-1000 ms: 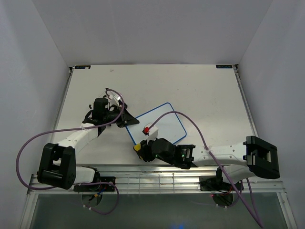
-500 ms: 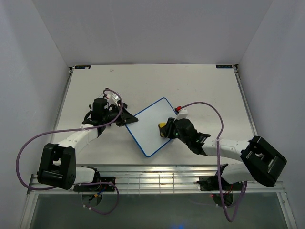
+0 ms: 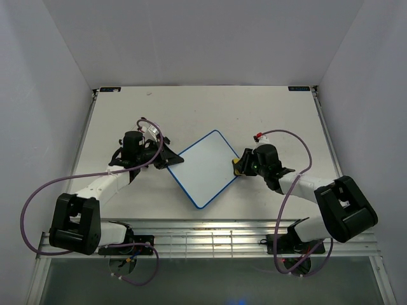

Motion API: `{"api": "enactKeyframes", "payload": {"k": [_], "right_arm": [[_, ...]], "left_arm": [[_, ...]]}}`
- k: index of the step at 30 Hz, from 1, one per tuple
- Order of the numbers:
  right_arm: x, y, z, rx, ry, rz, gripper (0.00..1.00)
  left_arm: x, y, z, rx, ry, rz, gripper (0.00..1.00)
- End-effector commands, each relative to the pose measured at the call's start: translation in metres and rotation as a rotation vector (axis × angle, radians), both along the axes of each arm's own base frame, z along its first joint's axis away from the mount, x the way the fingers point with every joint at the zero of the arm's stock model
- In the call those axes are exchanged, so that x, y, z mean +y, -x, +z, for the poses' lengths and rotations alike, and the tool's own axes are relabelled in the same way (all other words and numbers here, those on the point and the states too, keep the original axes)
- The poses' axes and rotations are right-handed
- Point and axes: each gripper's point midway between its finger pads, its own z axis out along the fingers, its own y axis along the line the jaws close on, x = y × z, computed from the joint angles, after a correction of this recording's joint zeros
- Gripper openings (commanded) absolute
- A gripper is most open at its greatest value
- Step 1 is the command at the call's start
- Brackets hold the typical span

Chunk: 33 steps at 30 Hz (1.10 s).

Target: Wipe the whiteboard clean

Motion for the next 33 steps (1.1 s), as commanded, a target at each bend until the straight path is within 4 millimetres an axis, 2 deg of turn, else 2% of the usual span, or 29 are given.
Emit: {"api": "enactKeyframes", "payload": {"k": [1, 2, 4, 5, 7, 9, 10, 12, 13, 16, 18, 20, 21, 22, 23, 24, 26, 27, 29, 30, 31, 32, 33], "right_arm": [[-0.027, 0.059, -0.060, 0.260, 0.137, 0.098, 0.31], [-0.014, 0.056, -0.050, 0.209, 0.080, 0.136, 0.31], [0.015, 0.085, -0.036, 0.163, -0.038, 0.291, 0.31], [0.031, 0.085, -0.018, 0.075, -0.102, 0.345, 0.32], [0.057, 0.114, -0.003, 0.009, -0.135, 0.483, 0.32], [0.072, 0.123, 0.009, -0.060, -0.113, 0.528, 0.32], [0.089, 0.137, 0.019, -0.084, -0.119, 0.587, 0.32], [0.103, 0.145, 0.029, -0.108, -0.133, 0.597, 0.32], [0.116, 0.158, 0.036, -0.121, -0.148, 0.634, 0.32], [0.134, 0.168, 0.043, -0.149, -0.143, 0.677, 0.31], [0.125, 0.155, 0.029, -0.138, -0.056, 0.606, 0.31], [0.099, 0.139, 0.007, -0.098, 0.024, 0.503, 0.31], [0.088, 0.131, 0.004, -0.081, 0.027, 0.449, 0.32], [0.066, 0.115, -0.005, -0.022, 0.031, 0.339, 0.32], [0.049, 0.115, -0.019, 0.022, 0.052, 0.284, 0.32], [0.030, 0.100, -0.019, 0.028, 0.052, 0.192, 0.33], [0.008, 0.102, -0.031, 0.076, 0.070, 0.121, 0.33], [0.002, 0.098, -0.027, 0.060, 0.062, 0.087, 0.33], [-0.004, 0.097, -0.025, 0.048, 0.059, 0.064, 0.33], [0.000, 0.101, -0.021, 0.035, 0.034, 0.098, 0.33], [0.009, 0.107, -0.016, 0.016, 0.003, 0.177, 0.33], [0.028, 0.108, 0.004, -0.087, -0.060, 0.296, 0.33], [0.044, 0.132, 0.008, -0.083, -0.123, 0.445, 0.32]], "left_arm": [[0.004, 0.032, -0.029, 0.119, -0.075, -0.048, 0.00], [0.004, 0.031, -0.029, 0.120, -0.075, -0.043, 0.00], [0.004, 0.029, -0.029, 0.121, -0.079, -0.029, 0.00], [0.003, 0.026, -0.027, 0.123, -0.069, -0.016, 0.00], [0.000, 0.026, -0.028, 0.125, -0.064, -0.004, 0.00], [-0.004, 0.024, -0.026, 0.122, -0.053, 0.006, 0.00], [-0.006, 0.024, -0.027, 0.120, -0.057, 0.008, 0.00], [-0.009, 0.022, -0.029, 0.132, -0.051, 0.017, 0.00], [-0.011, 0.022, -0.030, 0.134, -0.048, 0.014, 0.00], [-0.015, 0.023, -0.032, 0.150, -0.022, 0.008, 0.00], [-0.018, 0.020, -0.030, 0.140, -0.004, -0.003, 0.00], [-0.019, 0.021, -0.028, 0.138, 0.005, -0.011, 0.00], [-0.019, 0.021, -0.026, 0.130, 0.006, -0.014, 0.00], [-0.019, 0.021, -0.025, 0.124, 0.005, -0.014, 0.00], [-0.019, 0.021, -0.025, 0.122, -0.002, -0.015, 0.00], [-0.018, 0.020, -0.023, 0.116, -0.003, -0.015, 0.00], [-0.018, 0.020, -0.021, 0.115, 0.001, -0.011, 0.00], [-0.018, 0.019, -0.021, 0.114, -0.001, -0.006, 0.00], [-0.017, 0.018, -0.022, 0.119, -0.003, 0.003, 0.00], [-0.017, 0.017, -0.022, 0.126, -0.001, 0.016, 0.00], [-0.018, 0.016, -0.020, 0.122, 0.010, 0.020, 0.00], [-0.019, 0.016, -0.019, 0.124, 0.025, 0.022, 0.00], [-0.020, 0.018, -0.020, 0.147, 0.043, 0.032, 0.00]]}}
